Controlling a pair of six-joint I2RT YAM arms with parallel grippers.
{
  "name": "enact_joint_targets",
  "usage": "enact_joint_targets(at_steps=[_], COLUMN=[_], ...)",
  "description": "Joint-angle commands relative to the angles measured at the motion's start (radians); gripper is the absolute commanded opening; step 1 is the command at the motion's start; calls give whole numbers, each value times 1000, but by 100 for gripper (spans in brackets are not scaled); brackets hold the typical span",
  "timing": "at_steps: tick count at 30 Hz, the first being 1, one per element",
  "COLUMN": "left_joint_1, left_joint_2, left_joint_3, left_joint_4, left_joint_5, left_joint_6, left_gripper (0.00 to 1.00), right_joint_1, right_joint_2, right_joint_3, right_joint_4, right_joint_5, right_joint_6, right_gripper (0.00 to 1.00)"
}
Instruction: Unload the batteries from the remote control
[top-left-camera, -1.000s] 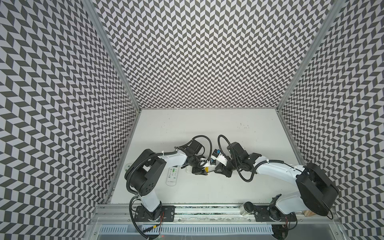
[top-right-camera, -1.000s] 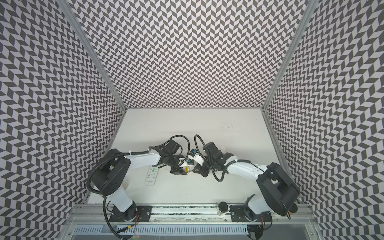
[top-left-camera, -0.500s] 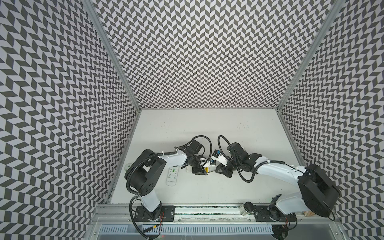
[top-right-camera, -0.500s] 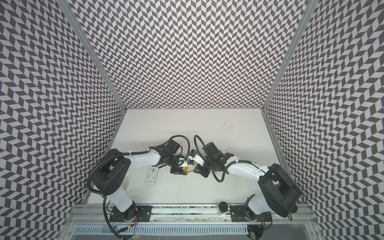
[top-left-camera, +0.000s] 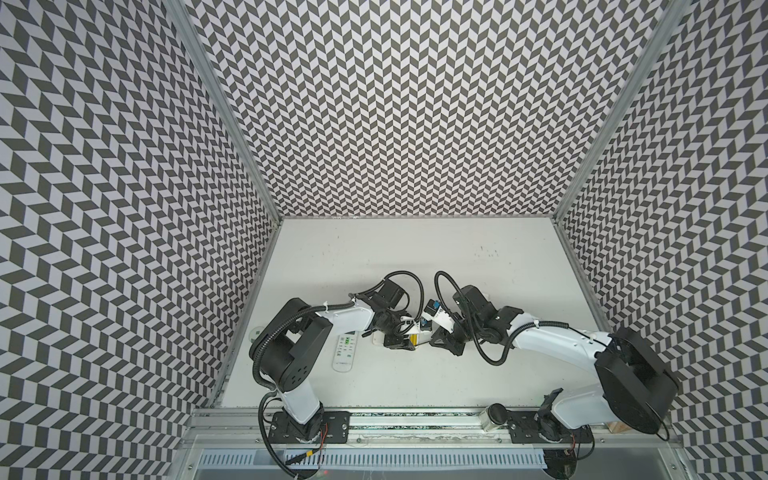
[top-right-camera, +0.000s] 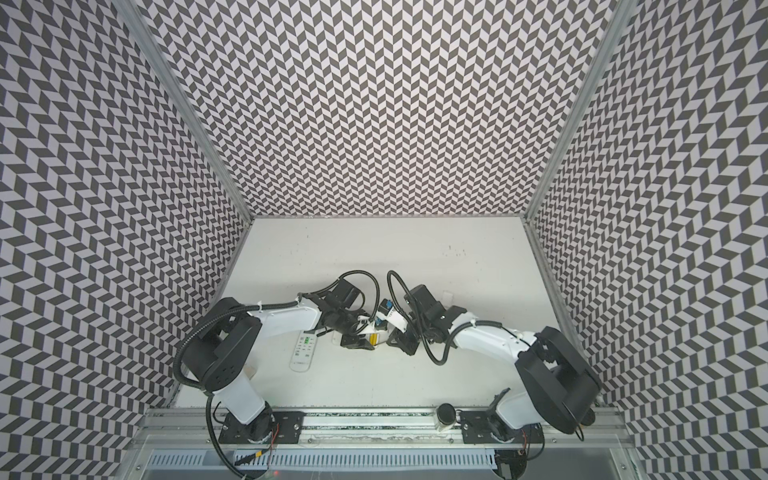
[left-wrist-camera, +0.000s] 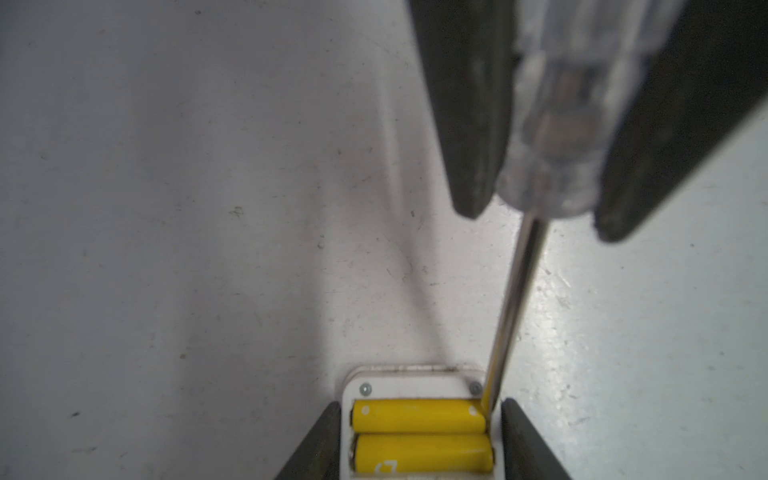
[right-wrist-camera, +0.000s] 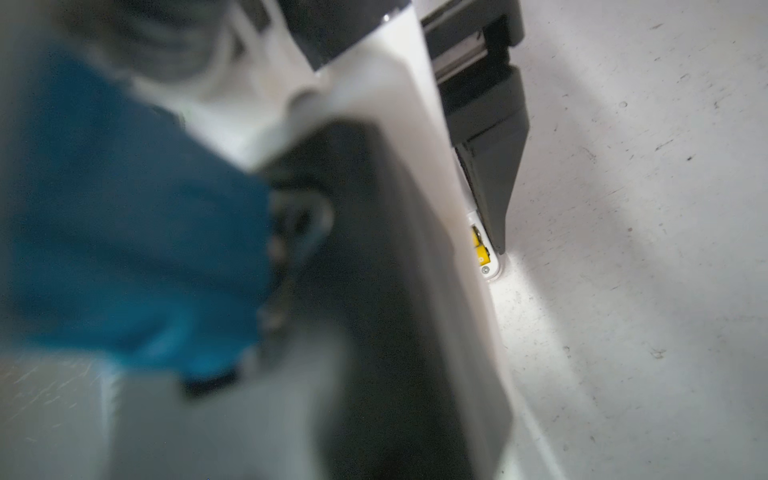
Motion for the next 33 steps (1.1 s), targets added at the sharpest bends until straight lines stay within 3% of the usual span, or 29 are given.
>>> enact_joint_targets(at_steps=[1, 16, 24, 33], left_joint_1=[0, -1, -3, -6], left_joint_2=[36, 32, 31, 30], left_joint_3=[-20, -18, -19, -25], left_joint_4=[-60, -61, -61, -57], left_joint_5=[-26, -15, -11, -11], left_joint_6=[0, -4, -6, -6], left_gripper=[48, 48, 48, 48], right_joint_1=[10, 37, 54, 126], right_joint_2=[23, -18, -67, -139], right_joint_3=[14, -42, -106, -198], right_joint_4=[32, 156, 293, 476], right_joint_5=[85, 222, 316, 498], right_joint_6=[-28, -23, 53, 123], right_gripper=[0, 0, 0, 0])
